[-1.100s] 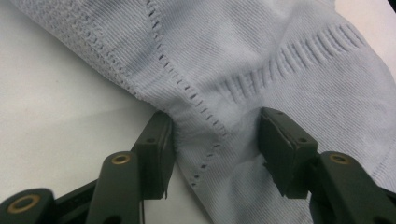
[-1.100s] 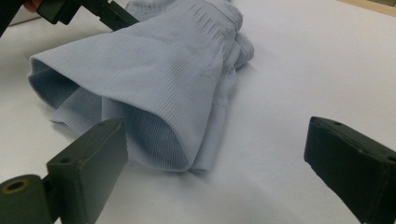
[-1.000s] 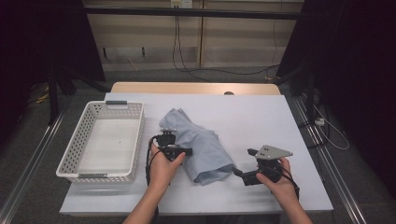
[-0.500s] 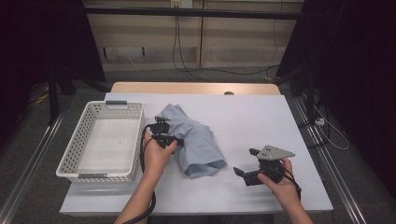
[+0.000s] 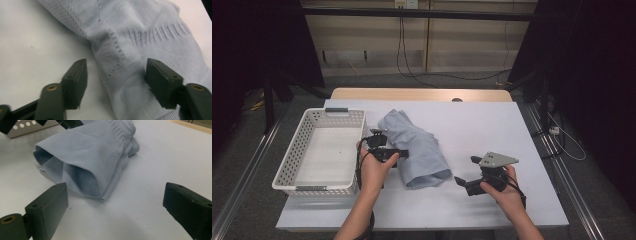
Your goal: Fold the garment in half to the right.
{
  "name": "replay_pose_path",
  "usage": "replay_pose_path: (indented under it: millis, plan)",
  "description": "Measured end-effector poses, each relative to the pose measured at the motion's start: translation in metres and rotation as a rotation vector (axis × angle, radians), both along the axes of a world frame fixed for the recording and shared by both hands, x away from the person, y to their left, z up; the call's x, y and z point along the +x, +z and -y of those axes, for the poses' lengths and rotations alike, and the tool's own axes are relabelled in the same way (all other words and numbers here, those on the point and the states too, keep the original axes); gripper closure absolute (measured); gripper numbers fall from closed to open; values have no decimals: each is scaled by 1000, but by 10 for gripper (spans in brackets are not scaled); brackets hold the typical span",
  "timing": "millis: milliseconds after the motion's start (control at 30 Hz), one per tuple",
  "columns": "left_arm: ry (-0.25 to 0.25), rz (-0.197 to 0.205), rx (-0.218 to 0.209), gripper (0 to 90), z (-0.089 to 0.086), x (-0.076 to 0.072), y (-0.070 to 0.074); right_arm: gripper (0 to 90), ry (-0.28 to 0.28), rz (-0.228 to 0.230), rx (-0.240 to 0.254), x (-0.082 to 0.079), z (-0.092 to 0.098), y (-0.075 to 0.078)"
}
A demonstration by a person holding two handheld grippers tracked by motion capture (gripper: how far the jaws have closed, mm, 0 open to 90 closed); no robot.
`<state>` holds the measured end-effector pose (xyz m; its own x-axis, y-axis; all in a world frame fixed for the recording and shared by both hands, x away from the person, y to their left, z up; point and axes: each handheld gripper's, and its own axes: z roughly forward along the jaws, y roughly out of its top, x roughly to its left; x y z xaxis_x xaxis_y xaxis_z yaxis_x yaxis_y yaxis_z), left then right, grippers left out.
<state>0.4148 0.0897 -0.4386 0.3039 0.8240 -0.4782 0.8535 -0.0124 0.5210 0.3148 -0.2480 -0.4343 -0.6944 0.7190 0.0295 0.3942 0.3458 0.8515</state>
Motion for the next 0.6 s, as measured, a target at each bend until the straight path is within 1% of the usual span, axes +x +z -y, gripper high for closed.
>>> replay_pose_path:
  millis: [67,100,133,200,233,300,367,400,433,467,533,600]
  plan:
    - [7,-17,-41,343,1,-3,-3,58,12,2,-2,1,-4,0]
    - [2,-29,-57,373,2,-4,-3,58,13,2,-2,1,-4,0]
    - [4,-24,-58,380,3,-5,-2,58,16,3,-1,2,-5,1]
    - [5,-17,-65,363,3,-6,0,58,19,4,1,2,-6,2]
    - [5,-27,-78,359,4,-7,0,58,17,7,3,3,-6,2]
    - [-4,-33,-84,343,7,-9,-1,58,15,6,6,4,-6,2]
    - [-10,-34,-68,342,11,-9,-3,58,10,5,6,4,-5,2]
    - [-11,-40,-75,342,13,-8,-4,58,10,7,5,4,-5,2]
    - [-11,-54,-89,343,15,-8,-6,58,9,8,4,3,-4,2]
    - [-14,-60,-95,364,18,-9,-8,57,8,8,2,3,-3,2]
    - [-7,-50,-102,376,21,-11,-10,58,-3,8,6,2,0,3]
    - [2,-51,-103,427,23,-12,-11,58,-4,9,6,2,1,2]
